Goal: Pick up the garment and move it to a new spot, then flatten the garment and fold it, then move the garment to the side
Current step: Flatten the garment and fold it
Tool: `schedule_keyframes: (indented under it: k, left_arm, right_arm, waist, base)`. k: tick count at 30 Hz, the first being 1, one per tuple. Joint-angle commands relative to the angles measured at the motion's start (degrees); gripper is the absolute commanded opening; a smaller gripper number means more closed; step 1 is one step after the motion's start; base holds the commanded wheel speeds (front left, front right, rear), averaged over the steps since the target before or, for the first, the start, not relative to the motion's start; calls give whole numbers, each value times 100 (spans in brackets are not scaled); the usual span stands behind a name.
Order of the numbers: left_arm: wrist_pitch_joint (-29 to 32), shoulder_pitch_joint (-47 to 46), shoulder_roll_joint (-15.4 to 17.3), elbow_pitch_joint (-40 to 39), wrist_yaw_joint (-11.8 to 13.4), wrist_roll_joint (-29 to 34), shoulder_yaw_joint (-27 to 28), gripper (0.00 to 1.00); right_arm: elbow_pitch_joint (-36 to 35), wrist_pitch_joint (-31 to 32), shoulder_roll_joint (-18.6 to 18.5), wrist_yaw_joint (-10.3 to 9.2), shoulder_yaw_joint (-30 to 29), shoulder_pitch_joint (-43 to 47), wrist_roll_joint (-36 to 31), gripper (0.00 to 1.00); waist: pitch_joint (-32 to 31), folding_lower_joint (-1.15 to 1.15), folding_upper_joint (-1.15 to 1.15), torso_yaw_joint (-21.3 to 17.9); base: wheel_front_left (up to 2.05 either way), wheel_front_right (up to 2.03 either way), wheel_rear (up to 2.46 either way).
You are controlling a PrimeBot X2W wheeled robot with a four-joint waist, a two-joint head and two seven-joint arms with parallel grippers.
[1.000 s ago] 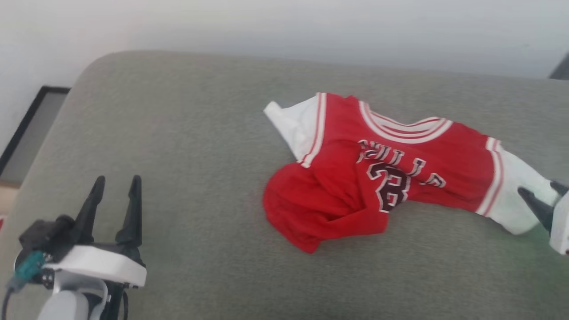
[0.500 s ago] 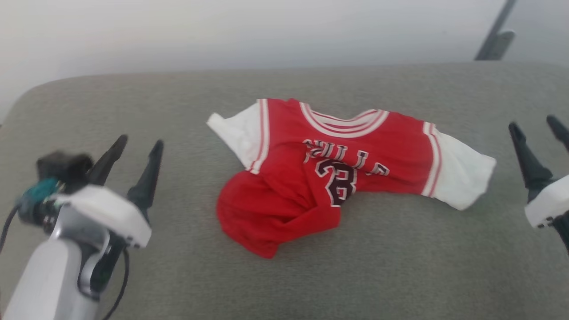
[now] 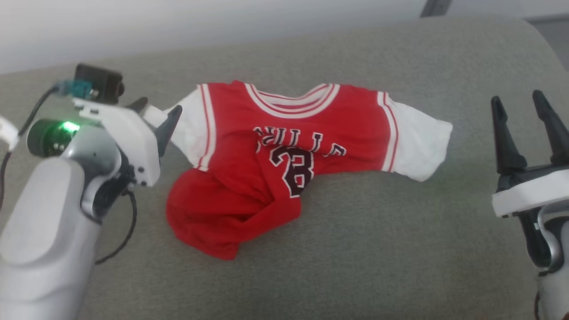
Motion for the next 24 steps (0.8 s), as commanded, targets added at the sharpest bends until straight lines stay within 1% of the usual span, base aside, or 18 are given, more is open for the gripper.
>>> schedule_keyframes:
  k: [1,9,13,17,18,19,24]
  left_arm:
    - [84,-97,-22,70,29,-10,-24,100]
    - [1431,-688,-77,983,473,226,-420,100]
    - [1769,-842,-126,1231,637,340,-561,100]
    - [1779,-960,-208,1395,689,385,-637,100]
    - [1764,-987,-229,1444,705,345,-614,45]
    - [1758,-1019,-240,1484,700,322,-614,0]
    - [1653,-1054,-297,1531,899,201,-455,0]
  right_arm:
    - [15,-37,49,-4,-1,-29,-19,100]
    - [122,-75,137,-4,45,-129,40,100]
    - [184,-111,123,-4,21,-157,55,100]
    - [232,-160,116,-4,31,-183,92,100]
    - [237,-157,117,-4,33,-191,92,100]
    - [249,-168,115,-4,36,-205,92,100]
    - [298,-208,72,-4,-7,-208,97,100]
  waist:
    - [130,0,0,-133]
    - [395,0,0,-367]
    - [502,0,0,-404]
    - [579,0,0,-411]
    - [595,0,0,-410]
    - [607,0,0,-408]
    - [620,0,0,-331]
  base:
    - [0,0,0]
    - [0,0,0]
    - [0,0,0]
    - [0,0,0]
    - [0,0,0]
    - [0,0,0]
    - [0,0,0]
